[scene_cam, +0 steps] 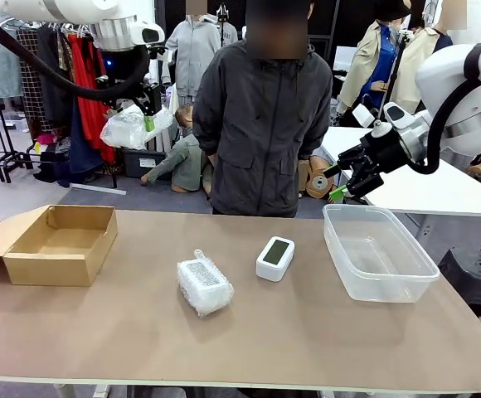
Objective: Separate and place wrapped and unwrapped clocks.
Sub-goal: Pick up the Digital clock indicated by the person, then if the picked Digital clock is wrapped, place it in the Package Box ; if not, place it in the Organizing box.
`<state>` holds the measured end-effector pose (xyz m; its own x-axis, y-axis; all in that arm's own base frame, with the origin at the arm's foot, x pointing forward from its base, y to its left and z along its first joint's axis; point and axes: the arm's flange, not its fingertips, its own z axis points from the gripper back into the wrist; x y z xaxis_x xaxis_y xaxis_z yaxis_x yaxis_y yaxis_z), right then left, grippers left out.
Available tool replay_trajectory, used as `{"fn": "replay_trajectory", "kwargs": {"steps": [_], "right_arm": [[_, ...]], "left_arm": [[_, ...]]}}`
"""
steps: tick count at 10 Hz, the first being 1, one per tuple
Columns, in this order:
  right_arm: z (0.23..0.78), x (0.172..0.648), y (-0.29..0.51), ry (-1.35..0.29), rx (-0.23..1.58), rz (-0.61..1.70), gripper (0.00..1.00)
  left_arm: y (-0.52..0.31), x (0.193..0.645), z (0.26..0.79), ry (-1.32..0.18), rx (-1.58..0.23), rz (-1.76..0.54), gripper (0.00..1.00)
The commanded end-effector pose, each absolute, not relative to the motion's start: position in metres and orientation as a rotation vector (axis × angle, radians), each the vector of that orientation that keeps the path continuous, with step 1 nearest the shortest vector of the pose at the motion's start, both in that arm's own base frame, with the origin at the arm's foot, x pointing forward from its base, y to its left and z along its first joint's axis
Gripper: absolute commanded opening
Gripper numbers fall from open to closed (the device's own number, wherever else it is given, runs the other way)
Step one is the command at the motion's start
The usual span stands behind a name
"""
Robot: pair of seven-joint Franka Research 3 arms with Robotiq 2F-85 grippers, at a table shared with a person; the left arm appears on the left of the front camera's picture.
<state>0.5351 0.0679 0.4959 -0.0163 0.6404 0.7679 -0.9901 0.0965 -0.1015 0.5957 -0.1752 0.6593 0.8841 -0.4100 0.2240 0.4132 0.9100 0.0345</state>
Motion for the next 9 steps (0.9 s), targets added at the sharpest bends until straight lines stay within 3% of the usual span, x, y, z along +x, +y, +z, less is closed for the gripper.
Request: {"fn": "replay_trajectory", "kwargs": {"steps": [1, 9], "right_arm": [[0.4972, 0.5343, 0.0672, -0.791, 0.561, 1.417, 1.00], [0.4972, 0.5343, 0.0672, -0.791, 0.561, 1.417, 1.00]], "left_arm": [[-0.1727, 0.5968, 0.6561, -0.223, -0.017, -0.398, 0.00], [-0.1727, 0.5968, 0.6561, -0.223, -0.017, -0.398, 0.00]]}}
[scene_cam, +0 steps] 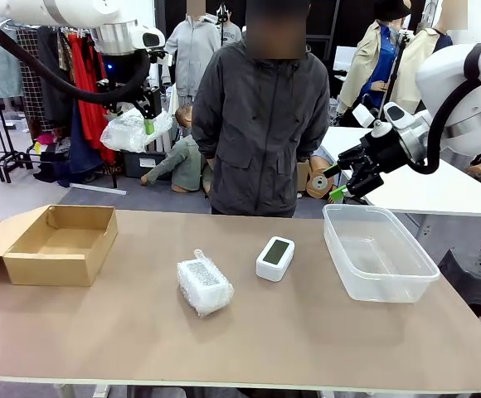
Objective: Separate and place wrapped and unwrapped clocks.
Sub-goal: If the picked Digital clock is wrapped, place it in the Package Box ; if not, place it in the Organizing box.
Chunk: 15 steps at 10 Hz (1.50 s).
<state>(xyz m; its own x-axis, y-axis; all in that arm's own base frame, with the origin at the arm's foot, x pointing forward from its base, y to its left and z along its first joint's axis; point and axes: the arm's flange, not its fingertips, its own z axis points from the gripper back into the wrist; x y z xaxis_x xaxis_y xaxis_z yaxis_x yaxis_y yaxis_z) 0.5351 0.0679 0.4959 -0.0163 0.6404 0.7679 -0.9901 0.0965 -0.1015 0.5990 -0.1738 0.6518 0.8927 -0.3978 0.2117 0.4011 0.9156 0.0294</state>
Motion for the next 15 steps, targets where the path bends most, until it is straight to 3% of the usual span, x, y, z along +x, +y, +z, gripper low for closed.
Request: {"fn": "replay_trajectory", "kwargs": {"steps": [1, 12, 15], "right_arm": [[0.497, 0.534, 0.067, -0.791, 0.561, 1.417, 1.00], [0.497, 0.534, 0.067, -0.791, 0.561, 1.417, 1.00], [0.497, 0.534, 0.067, -0.791, 0.561, 1.417, 1.00]], "left_arm": [[-0.173, 0.597, 0.656, -0.223, -0.017, -0.398, 0.00], [-0.174, 0.599, 0.652, -0.216, -0.015, -0.414, 0.00], [-0.139, 0.574, 0.642, -0.179, -0.040, -0.352, 0.00]]}}
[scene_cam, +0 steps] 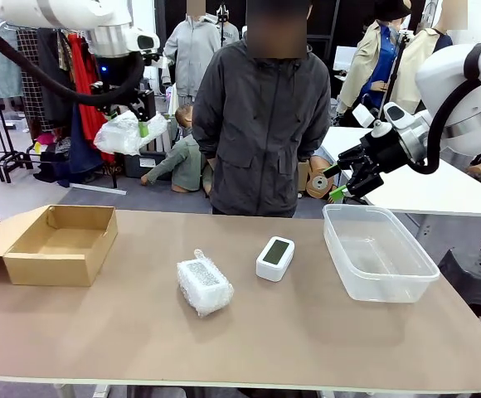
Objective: Separate and place wrapped and unwrapped clocks.
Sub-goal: If the picked Digital clock is wrapped, place it in the Package Box ; if not, place it in the Organizing box.
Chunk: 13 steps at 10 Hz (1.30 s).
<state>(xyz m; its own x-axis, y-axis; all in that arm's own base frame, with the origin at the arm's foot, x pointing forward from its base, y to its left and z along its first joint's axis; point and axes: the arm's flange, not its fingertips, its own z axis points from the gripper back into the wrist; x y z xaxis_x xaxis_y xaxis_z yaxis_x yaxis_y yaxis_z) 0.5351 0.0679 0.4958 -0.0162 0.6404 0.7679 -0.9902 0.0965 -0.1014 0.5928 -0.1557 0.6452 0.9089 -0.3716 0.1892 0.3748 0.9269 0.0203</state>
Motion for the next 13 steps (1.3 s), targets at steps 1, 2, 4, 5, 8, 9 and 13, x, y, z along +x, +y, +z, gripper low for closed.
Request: {"fn": "replay_trajectory", "kwargs": {"steps": [1, 2, 4, 5, 8, 9, 13], "right_arm": [[0.497, 0.534, 0.067, -0.791, 0.561, 1.417, 1.00], [0.497, 0.534, 0.067, -0.791, 0.561, 1.417, 1.00], [0.497, 0.534, 0.067, -0.791, 0.561, 1.417, 1.00], [0.497, 0.534, 0.067, -0.791, 0.561, 1.417, 1.00], [0.497, 0.534, 0.067, -0.791, 0.561, 1.417, 1.00], [0.497, 0.534, 0.067, -0.791, 0.561, 1.417, 1.00], [0.497, 0.534, 0.067, -0.791, 0.561, 1.417, 1.00]], "left_arm": [[-0.122, 0.568, 0.635, -0.164, -0.013, -0.287, 0.00], [-0.103, 0.566, 0.629, -0.148, 0.011, -0.250, 0.00], [-0.074, 0.557, 0.610, -0.116, 0.001, -0.159, 0.00], [-0.055, 0.557, 0.598, -0.125, 0.008, -0.076, 0.00], [-0.001, 0.558, 0.562, -0.136, 0.020, 0.121, 0.00], [0.008, 0.556, 0.550, -0.133, 0.013, 0.189, 0.00], [0.031, 0.542, 0.493, -0.098, 0.008, 0.366, 0.00]]}}
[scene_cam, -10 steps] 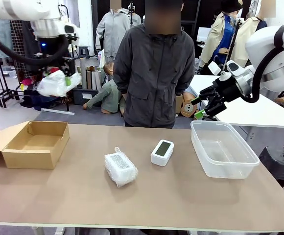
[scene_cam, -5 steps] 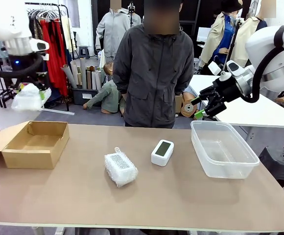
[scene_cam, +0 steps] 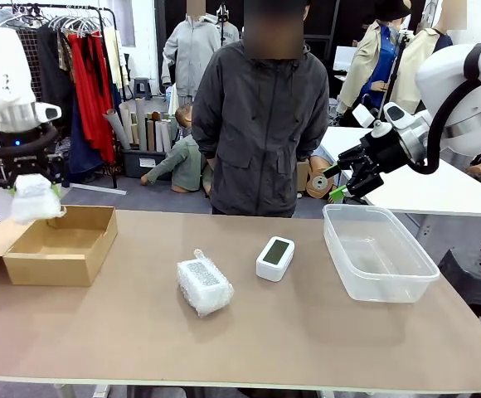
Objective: Separate and place wrapped and unwrapped clocks.
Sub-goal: If the picked Digital clock is wrapped, place it in the Package Box ; if not, place it in the Organizing box.
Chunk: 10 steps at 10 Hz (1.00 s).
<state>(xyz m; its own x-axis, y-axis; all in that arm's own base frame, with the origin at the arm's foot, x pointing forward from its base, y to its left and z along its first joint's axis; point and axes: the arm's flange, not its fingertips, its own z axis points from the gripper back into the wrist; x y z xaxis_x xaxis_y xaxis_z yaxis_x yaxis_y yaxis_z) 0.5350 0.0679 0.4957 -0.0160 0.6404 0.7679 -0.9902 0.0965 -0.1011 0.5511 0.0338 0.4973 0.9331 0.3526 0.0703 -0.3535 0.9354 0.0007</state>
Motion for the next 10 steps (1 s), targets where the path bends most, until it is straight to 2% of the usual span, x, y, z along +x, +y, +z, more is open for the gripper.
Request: {"fn": "replay_trajectory", "kwargs": {"steps": [1, 3, 4, 7, 10], "right_arm": [[0.497, 0.534, 0.067, -0.791, 0.561, 1.417, 1.00], [0.497, 0.534, 0.067, -0.791, 0.561, 1.417, 1.00], [0.497, 0.534, 0.067, -0.791, 0.561, 1.417, 1.00], [0.497, 0.534, 0.067, -0.791, 0.561, 1.417, 1.00], [0.497, 0.534, 0.067, -0.791, 0.561, 1.417, 1.00]], "left_arm": [[0.031, 0.542, 0.486, -0.111, -0.021, 0.309, 0.00], [0.025, 0.556, 0.495, -0.142, -0.051, 0.182, 0.00], [0.030, 0.550, 0.481, -0.086, 0.002, 0.324, 0.00], [0.030, 0.550, 0.481, -0.086, 0.002, 0.324, 0.00], [0.027, 0.565, 0.470, -0.119, 0.052, 0.205, 0.00]]}}
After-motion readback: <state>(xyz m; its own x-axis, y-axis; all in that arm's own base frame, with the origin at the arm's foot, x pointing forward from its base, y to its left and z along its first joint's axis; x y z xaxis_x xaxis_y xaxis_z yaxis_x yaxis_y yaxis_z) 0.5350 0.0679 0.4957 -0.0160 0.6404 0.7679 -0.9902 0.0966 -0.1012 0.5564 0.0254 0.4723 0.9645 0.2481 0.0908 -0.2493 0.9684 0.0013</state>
